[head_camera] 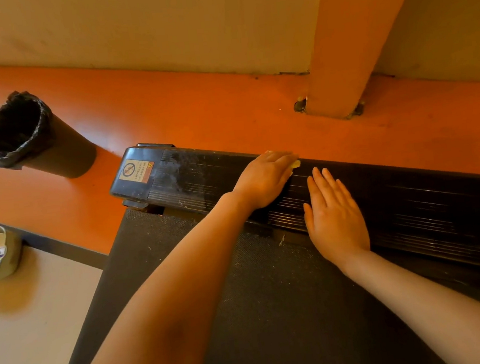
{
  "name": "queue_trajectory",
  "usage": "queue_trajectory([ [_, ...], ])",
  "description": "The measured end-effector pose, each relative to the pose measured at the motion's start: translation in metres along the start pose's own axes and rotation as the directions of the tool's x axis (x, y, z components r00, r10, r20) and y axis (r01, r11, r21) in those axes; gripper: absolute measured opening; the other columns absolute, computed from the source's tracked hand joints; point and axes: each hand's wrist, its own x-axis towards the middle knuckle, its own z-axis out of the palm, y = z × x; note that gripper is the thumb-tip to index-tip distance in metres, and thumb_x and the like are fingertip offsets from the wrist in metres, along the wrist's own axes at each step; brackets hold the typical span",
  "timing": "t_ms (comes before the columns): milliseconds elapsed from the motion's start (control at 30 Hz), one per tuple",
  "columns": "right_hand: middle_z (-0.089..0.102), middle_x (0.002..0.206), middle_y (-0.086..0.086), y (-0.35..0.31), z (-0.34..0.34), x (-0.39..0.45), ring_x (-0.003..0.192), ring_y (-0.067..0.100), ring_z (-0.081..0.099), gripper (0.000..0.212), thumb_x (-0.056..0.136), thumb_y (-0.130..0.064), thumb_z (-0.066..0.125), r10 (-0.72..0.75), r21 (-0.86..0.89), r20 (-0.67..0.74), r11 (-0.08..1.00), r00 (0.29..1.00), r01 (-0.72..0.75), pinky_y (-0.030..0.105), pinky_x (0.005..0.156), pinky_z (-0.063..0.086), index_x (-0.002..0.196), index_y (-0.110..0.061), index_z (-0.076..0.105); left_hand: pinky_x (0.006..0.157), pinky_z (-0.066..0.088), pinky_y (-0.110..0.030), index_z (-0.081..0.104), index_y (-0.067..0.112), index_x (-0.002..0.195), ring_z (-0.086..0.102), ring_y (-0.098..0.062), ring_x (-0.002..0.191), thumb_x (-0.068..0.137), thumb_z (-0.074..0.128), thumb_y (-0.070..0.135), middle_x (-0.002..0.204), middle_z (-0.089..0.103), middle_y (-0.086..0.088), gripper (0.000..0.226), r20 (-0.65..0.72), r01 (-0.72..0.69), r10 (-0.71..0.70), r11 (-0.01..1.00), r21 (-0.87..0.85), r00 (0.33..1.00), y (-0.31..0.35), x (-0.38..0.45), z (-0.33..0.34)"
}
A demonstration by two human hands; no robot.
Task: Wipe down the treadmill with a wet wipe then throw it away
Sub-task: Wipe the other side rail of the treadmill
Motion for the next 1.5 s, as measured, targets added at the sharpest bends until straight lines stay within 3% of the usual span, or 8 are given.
queue_trajectory([
  [433,0.037,0.152,0.017,0.000,0.000,0.000,0.143,0.030,0.032,0.056,0.099,-0.033,0.028,-0.001,0.000,0.010,1.000,1.000,0.001,0.041,0.114,0.027,0.143,-0.001,0.043,0.106,0.034,-0.037,0.044,0.011,0.144,0.041,-0.025,0.135,0.106,0.037,0.028,0.147,0.046,-0.008,0.042,0.003,0.161,-0.161,0.985,0.068,0.987,-0.050,-0.021,-0.023],
  [667,0.036,0.153,0.017,-0.001,-0.002,0.001,0.143,0.030,0.030,0.048,0.103,-0.026,0.039,0.018,0.031,0.039,0.999,0.999,-0.019,0.043,0.114,0.027,0.144,-0.002,0.042,0.112,0.028,-0.038,0.037,0.013,0.149,0.028,-0.024,0.144,0.107,0.031,0.029,0.155,0.035,-0.006,0.045,0.045,0.309,-0.312,0.949,0.069,0.949,-0.080,-0.029,-0.040],
  [767,0.029,0.156,0.014,-0.005,-0.010,0.002,0.146,0.028,0.023,0.053,0.100,-0.028,0.045,0.034,0.069,0.109,0.997,0.993,-0.042,0.041,0.117,0.020,0.147,-0.004,0.037,0.117,0.017,-0.034,0.027,0.012,0.153,0.013,-0.022,0.150,0.108,0.031,0.024,0.161,0.021,-0.005,0.047,0.093,0.284,-0.289,0.957,0.061,0.953,-0.082,-0.031,-0.039],
  [933,0.024,0.159,0.009,-0.021,-0.035,0.001,0.148,0.023,0.018,0.054,0.102,-0.032,0.043,-0.029,0.108,0.178,0.994,0.984,0.010,0.038,0.118,0.019,0.149,-0.009,0.032,0.118,0.022,-0.038,0.010,0.015,0.157,0.008,-0.022,0.150,0.106,0.035,0.010,0.164,0.004,-0.003,0.057,0.228,0.176,-0.209,0.972,0.156,0.951,-0.090,-0.040,-0.053],
  [1133,0.031,0.156,0.007,-0.043,-0.055,0.028,0.144,0.018,0.017,0.055,0.098,-0.034,0.053,-0.222,0.068,0.280,0.975,0.934,0.211,0.034,0.114,0.019,0.146,-0.011,0.039,0.118,0.020,-0.035,0.000,0.018,0.157,0.002,-0.018,0.150,0.108,0.028,0.025,0.164,-0.003,0.001,0.056,0.315,0.075,-0.136,0.978,0.197,0.939,-0.098,-0.047,-0.066],
  [1200,0.041,0.151,0.009,-0.057,-0.056,0.040,0.142,0.020,0.028,0.053,0.094,-0.033,0.059,-0.171,0.068,0.254,0.985,0.952,0.158,0.035,0.111,0.025,0.141,-0.010,0.048,0.118,0.018,-0.032,-0.001,0.019,0.157,0.001,-0.017,0.150,0.108,0.026,0.028,0.164,-0.004,0.002,0.056,0.334,0.043,-0.110,0.979,0.202,0.936,-0.104,-0.046,-0.069],
  [1333,0.010,0.163,0.002,-0.088,-0.040,0.062,0.150,0.016,0.004,0.055,0.105,-0.035,0.034,0.000,0.190,0.234,0.981,0.972,-0.046,0.029,0.118,0.009,0.154,-0.015,0.021,0.118,0.015,-0.029,0.002,0.020,0.157,0.003,-0.015,0.150,0.108,0.026,0.029,0.164,-0.002,0.003,0.056,0.309,-0.016,-0.045,0.981,0.192,0.950,-0.113,-0.047,-0.070],
  [1500,0.011,0.163,0.000,-0.112,-0.013,0.075,0.150,0.015,0.002,0.052,0.105,-0.032,0.031,0.201,0.219,0.216,0.944,0.955,-0.248,0.031,0.120,0.013,0.154,-0.016,0.024,0.121,0.016,-0.029,0.015,0.017,0.156,0.009,-0.015,0.149,0.107,0.033,0.023,0.163,0.012,0.000,0.053,0.114,-0.022,0.013,0.997,0.076,0.993,-0.127,-0.058,-0.050],
])
